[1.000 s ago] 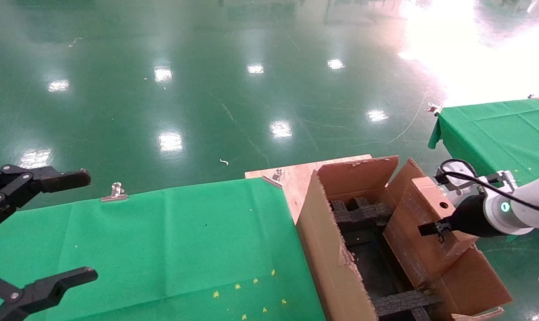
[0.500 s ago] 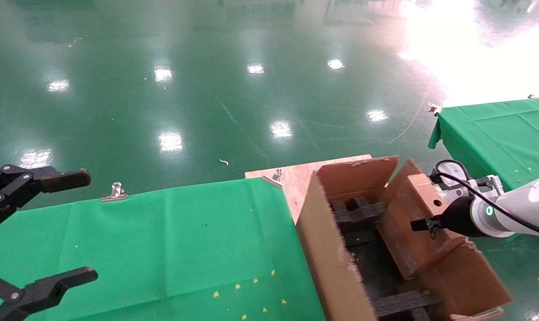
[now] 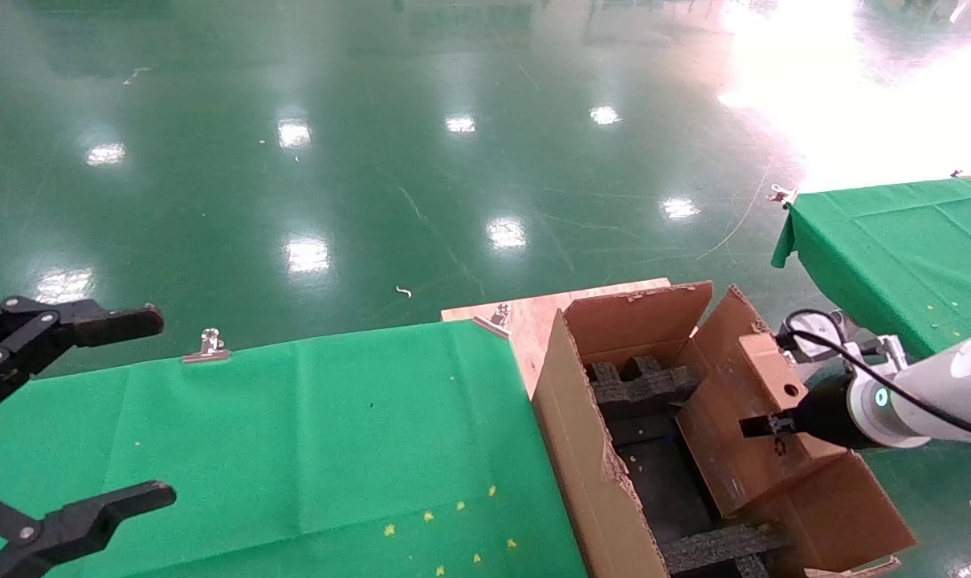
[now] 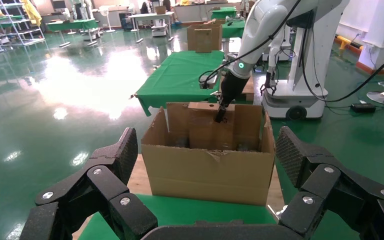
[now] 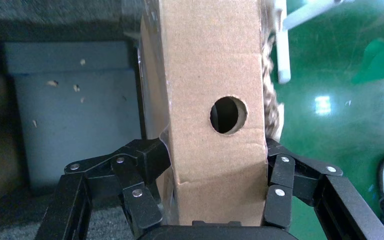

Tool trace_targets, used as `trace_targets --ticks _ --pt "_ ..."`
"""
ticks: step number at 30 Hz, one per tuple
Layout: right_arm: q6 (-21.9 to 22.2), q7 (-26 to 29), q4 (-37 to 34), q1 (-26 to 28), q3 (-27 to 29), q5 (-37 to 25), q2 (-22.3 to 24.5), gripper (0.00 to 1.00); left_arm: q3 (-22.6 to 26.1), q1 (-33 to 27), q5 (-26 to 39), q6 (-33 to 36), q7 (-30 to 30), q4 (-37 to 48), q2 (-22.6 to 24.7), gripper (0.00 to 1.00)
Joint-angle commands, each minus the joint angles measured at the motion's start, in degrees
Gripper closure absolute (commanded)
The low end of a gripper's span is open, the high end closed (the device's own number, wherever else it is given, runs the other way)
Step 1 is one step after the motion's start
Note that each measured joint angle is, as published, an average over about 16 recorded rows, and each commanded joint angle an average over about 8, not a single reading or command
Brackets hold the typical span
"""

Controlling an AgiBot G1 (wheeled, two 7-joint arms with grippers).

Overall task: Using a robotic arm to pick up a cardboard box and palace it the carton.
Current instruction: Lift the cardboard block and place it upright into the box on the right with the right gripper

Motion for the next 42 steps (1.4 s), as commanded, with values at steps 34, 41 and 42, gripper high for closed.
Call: trace_targets --ticks 34,41,42 --pt "10.88 -8.80 -16.52 -12.66 -1.87 9.78 -10.38 1.00 0.02 -0.01 -0.02 -0.01 0.01 0.00 -0.01 0.00" --pt "11.56 -11.29 -19.53 -13.74 -1.58 12.39 -11.93 0.32 0.02 0.00 -0.03 -0.02 0.02 0.01 -0.01 0.00" --pt "11.59 -11.40 -19.68 -13.81 -1.57 12.52 -12.00 0.19 0.02 0.00 -0.03 -0.02 0.02 0.01 -0.01 0.00"
